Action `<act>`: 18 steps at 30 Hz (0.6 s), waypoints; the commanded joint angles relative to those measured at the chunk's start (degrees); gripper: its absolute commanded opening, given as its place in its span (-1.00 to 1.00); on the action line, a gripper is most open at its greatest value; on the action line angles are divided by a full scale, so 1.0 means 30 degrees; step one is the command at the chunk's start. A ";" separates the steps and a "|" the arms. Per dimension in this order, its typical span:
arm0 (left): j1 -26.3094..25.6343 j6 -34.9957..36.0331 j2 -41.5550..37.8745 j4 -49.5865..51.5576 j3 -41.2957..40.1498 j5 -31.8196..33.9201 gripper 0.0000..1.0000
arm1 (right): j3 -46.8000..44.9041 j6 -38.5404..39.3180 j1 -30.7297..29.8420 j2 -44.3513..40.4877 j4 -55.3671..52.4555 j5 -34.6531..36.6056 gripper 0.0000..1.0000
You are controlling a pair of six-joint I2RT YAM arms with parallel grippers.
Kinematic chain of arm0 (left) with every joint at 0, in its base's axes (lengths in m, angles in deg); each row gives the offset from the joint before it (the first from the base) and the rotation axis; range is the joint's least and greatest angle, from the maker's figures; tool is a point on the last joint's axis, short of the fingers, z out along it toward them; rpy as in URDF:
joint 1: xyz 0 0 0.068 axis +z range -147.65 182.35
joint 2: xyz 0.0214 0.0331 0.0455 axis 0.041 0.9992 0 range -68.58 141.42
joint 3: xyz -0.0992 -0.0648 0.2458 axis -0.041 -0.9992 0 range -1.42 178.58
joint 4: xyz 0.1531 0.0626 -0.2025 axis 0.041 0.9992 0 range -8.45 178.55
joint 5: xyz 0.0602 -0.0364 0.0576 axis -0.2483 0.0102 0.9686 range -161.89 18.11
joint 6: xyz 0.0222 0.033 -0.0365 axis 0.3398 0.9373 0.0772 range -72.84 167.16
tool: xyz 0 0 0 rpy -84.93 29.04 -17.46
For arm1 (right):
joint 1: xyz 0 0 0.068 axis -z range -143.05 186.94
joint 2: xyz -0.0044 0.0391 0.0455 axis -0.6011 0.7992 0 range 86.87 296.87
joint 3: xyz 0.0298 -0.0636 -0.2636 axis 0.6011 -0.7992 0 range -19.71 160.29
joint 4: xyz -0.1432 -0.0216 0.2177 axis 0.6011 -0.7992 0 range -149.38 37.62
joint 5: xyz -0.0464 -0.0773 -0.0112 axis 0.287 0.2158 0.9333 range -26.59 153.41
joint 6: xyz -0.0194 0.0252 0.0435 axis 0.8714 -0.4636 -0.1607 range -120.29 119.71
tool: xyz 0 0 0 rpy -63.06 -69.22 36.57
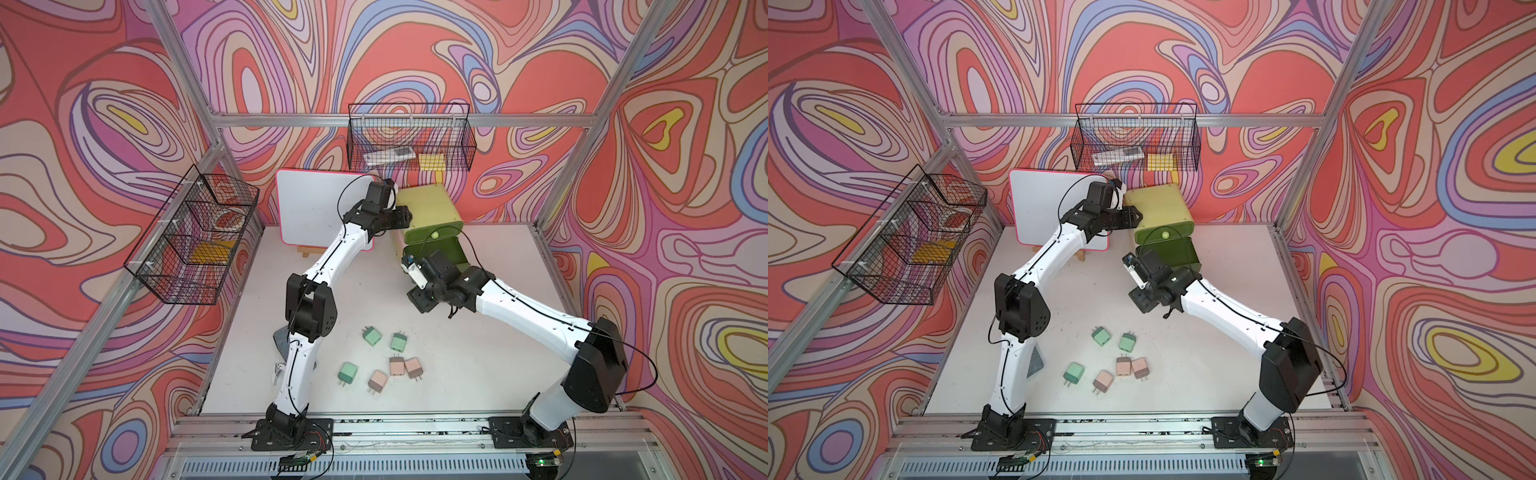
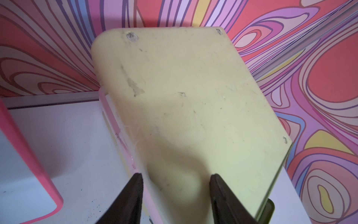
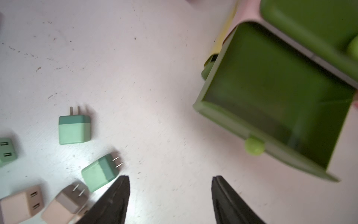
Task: Place the plugs into the drawer by color
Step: Open the drawer in the storage box, then pick up the plug from the center of the board.
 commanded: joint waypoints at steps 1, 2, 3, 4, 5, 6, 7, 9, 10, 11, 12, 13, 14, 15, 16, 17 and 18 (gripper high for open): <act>-0.0009 0.0180 -0.0506 0.1270 0.0124 0.0136 0.08 | -0.1252 -0.9888 -0.0695 -0.0279 -0.0940 0.1201 0.37; 0.0002 0.0235 -0.0535 0.1351 0.0108 0.0151 0.08 | -0.1729 -1.0781 -0.0905 -0.0369 -0.0823 0.1045 0.35; -0.0009 0.0252 -0.0578 0.1467 0.0088 0.0261 0.08 | -0.2219 -1.1486 -0.1260 -0.0566 -0.0663 0.1296 0.34; 0.0006 0.0150 -0.0581 0.1489 0.0028 0.0253 0.08 | -0.2610 -1.1950 -0.1612 -0.0828 -0.0398 0.1745 0.33; -0.0005 0.0083 -0.0565 0.1511 0.0014 0.0020 0.08 | -0.3046 -1.2114 -0.1988 -0.1123 0.0165 0.1790 0.33; 0.0015 0.0036 -0.0579 0.1547 0.0028 -0.0112 0.07 | -0.3357 -1.2235 -0.2208 -0.1362 0.0610 0.1783 0.33; -0.0005 -0.0045 -0.0565 0.1522 -0.0002 -0.0140 0.07 | -0.3563 -1.2290 -0.2340 -0.1524 0.0948 0.1830 0.35; 0.0016 0.0073 -0.0563 0.1448 0.0081 -0.0204 0.07 | -0.3916 -1.1698 -0.2464 -0.1420 0.1721 0.1602 0.37; 0.0024 0.0089 -0.0586 0.1489 0.0119 -0.0046 0.07 | -0.3918 -1.1394 -0.2555 -0.1180 0.1871 0.1639 0.38; 0.0055 0.0145 -0.0594 0.1461 0.0117 0.0009 0.08 | -0.3946 -1.0921 -0.2674 -0.0856 0.2143 0.1681 0.40; 0.0056 0.0242 -0.0595 0.1412 0.0117 0.0053 0.08 | -0.3926 -1.0504 -0.2743 -0.0424 0.2363 0.1644 0.40; 0.0066 0.0209 -0.0594 0.1401 0.0108 0.0132 0.08 | -0.3865 -1.0174 -0.2846 0.0049 0.2542 0.1574 0.40; 0.0085 0.0223 -0.0543 0.1372 0.0150 0.0057 0.08 | -0.3817 -0.9700 -0.2972 0.0524 0.2962 0.1472 0.41; 0.0095 0.0233 -0.0484 0.1397 0.0212 0.0022 0.09 | -0.3737 -0.9368 -0.3146 0.1040 0.3286 0.1451 0.41; 0.0079 0.0224 -0.0434 0.1456 0.0248 0.0011 0.08 | -0.3567 -0.9113 -0.3236 0.1558 0.3456 0.1286 0.42; 0.0093 0.0210 -0.0418 0.1481 0.0300 -0.0004 0.08 | -0.3285 -0.8813 -0.3416 0.2116 0.3567 0.1145 0.43; 0.0093 0.0253 -0.0391 0.1489 0.0293 -0.0016 0.08 | -0.3018 -0.8672 -0.3562 0.2639 0.3598 0.1240 0.45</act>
